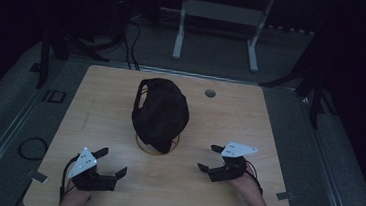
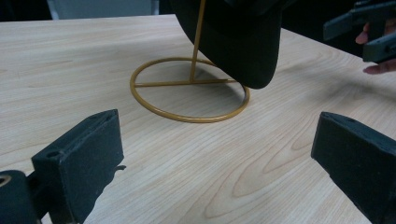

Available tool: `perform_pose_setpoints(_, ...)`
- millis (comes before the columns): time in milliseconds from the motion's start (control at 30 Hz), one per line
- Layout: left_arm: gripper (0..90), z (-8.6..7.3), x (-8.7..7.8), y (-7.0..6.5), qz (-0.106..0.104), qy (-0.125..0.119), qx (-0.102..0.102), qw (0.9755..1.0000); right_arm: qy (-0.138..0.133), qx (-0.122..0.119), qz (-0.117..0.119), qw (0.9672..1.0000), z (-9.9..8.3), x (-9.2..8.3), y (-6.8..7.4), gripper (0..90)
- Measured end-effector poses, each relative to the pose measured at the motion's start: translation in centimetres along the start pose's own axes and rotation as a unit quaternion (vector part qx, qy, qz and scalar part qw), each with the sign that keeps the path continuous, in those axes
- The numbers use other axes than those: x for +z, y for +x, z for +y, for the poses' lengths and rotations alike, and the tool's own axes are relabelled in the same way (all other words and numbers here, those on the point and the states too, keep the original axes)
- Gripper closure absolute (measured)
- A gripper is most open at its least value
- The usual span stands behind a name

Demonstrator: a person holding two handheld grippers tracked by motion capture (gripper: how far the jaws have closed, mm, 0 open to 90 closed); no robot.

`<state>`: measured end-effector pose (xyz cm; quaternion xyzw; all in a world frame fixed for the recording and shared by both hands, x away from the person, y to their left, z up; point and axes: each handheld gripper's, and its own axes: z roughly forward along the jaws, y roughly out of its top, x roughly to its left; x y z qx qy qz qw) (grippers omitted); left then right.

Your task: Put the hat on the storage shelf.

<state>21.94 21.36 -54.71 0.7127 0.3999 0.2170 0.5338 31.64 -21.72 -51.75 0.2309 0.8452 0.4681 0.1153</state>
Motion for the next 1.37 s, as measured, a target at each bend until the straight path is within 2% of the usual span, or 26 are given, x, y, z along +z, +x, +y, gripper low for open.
perform_pose_setpoints(167,2.7,-0.1,0.1,0.0,-0.001,0.003,0.001,1.0000,0.005,0.002,-0.005,1.0000,-0.8,-0.3,0.0,13.9)
perform_pose_setpoints(400,2.7,-0.1,0.1,-0.1,-0.002,0.006,0.003,1.0000,0.021,0.017,-0.010,0.9996,-2.6,-0.9,-0.2,13.9)
perform_pose_setpoints(800,2.7,-0.1,0.2,-0.1,-0.005,0.008,0.003,1.0000,0.036,0.015,-0.025,0.9989,-4.3,-2.2,0.1,13.9)
perform_pose_setpoints(1133,2.7,-0.3,0.3,-0.2,-0.008,0.010,0.003,0.9999,0.024,0.035,-0.037,0.9984,-5.8,-3.4,-0.5,13.9)
perform_pose_setpoints(1367,2.7,-0.4,0.5,-0.3,-0.014,0.013,0.005,0.9998,0.021,0.037,-0.041,0.9983,-6.1,-3.5,-0.7,13.9)
